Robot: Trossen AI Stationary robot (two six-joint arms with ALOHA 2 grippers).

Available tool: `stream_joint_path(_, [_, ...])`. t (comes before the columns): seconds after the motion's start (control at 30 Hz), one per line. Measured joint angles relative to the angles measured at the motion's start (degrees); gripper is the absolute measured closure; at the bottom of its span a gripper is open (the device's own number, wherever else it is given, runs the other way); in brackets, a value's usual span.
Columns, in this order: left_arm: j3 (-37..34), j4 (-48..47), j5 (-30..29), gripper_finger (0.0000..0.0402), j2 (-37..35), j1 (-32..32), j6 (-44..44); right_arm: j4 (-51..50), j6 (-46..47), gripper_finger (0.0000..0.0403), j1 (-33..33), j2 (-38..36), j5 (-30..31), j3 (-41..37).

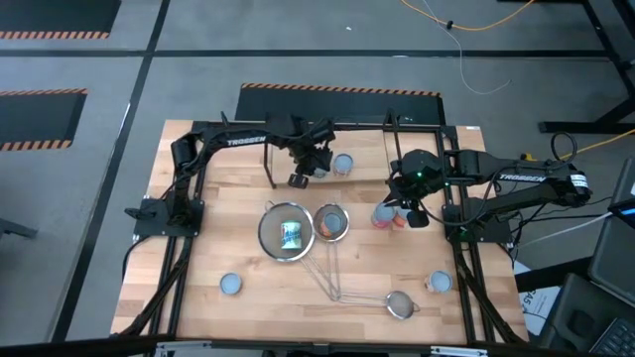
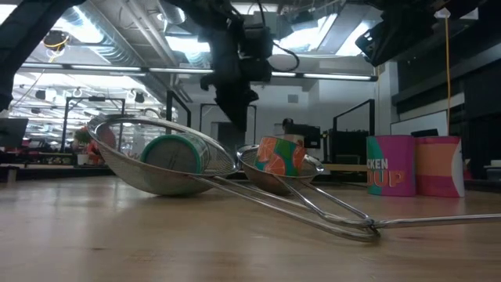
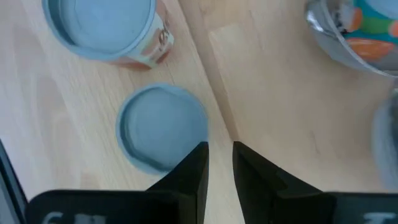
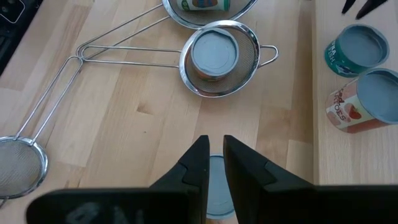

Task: Pick and place cans onto a shelf
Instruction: Put the canned chicken soup on the shelf

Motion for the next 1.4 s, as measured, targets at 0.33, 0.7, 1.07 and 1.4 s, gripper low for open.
stream_joint_path(0.33, [1.3, -6.3, 3.9, 0.0337, -10.0, -3.0, -2.3, 0.0, 0.1, 0.035, 0.0, 0.0, -0.1, 0.0])
stream_joint_path(0.7, [-11.0, -4.2, -0.5, 0.0337, -31.4, -7.4, -16.6, 2.5, 6.3, 0.0349, 0.0, 0.0, 0.1, 0.0])
stream_joint_path(1.07, [-41.4, 15.8, -14.2, 0.0337, -52.9, -17.1, -34.3, 11.4, 12.5, 0.0275, -0.1, 0.0, 0.1, 0.0])
stream_joint_path(1.4, [-53.7, 30.7, -16.3, 0.0337, -56.6, -22.5, -36.7, 13.9, 25.9, 0.0249, 3.5, 2.3, -3.5, 0.0])
